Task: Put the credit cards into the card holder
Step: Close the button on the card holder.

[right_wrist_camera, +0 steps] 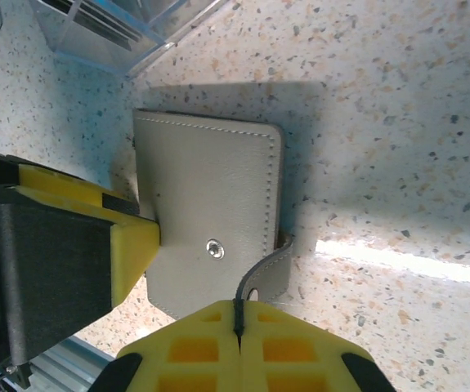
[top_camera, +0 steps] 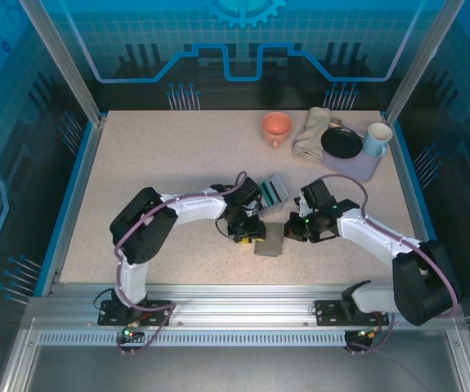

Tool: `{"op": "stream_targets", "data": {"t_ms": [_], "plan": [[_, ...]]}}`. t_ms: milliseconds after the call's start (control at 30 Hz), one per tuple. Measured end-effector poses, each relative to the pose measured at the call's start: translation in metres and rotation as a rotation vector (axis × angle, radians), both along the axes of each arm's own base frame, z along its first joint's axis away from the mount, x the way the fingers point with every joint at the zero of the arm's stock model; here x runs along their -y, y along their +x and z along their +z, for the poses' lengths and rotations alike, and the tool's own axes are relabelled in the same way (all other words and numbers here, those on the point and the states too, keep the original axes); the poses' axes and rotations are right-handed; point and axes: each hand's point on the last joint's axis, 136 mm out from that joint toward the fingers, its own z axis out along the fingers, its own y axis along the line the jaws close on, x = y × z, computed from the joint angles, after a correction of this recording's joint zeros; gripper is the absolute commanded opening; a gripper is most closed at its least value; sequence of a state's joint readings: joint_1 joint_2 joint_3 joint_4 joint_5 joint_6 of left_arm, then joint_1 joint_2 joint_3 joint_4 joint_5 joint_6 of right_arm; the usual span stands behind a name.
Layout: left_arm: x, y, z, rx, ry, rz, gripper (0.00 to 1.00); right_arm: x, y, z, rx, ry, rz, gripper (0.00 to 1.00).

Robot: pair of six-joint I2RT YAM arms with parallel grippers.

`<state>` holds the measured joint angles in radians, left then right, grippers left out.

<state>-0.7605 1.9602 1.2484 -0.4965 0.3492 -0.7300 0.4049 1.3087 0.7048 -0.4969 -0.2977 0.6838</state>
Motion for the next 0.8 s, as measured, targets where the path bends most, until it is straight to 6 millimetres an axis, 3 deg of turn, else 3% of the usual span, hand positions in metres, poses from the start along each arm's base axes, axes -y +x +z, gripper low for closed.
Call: {"op": "stream_targets", "data": {"t_ms": [233,533,800], "plan": [[0.001,0.0,-0.001,-0.004,0.003,0.0,0.4,-0.007,0.003,0.002,-0.002,0.039,-0.001,0.0],[0.002,0.0,-0.001,-0.002,0.001,0.0,0.39,-0.014,0.004,-0.015,-0.062,0.042,0.011,0.0],[0.002,0.0,-0.001,-0.002,0.001,0.0,0.39,-0.021,0.005,-0.017,-0.068,0.038,0.031,0.0]]}}
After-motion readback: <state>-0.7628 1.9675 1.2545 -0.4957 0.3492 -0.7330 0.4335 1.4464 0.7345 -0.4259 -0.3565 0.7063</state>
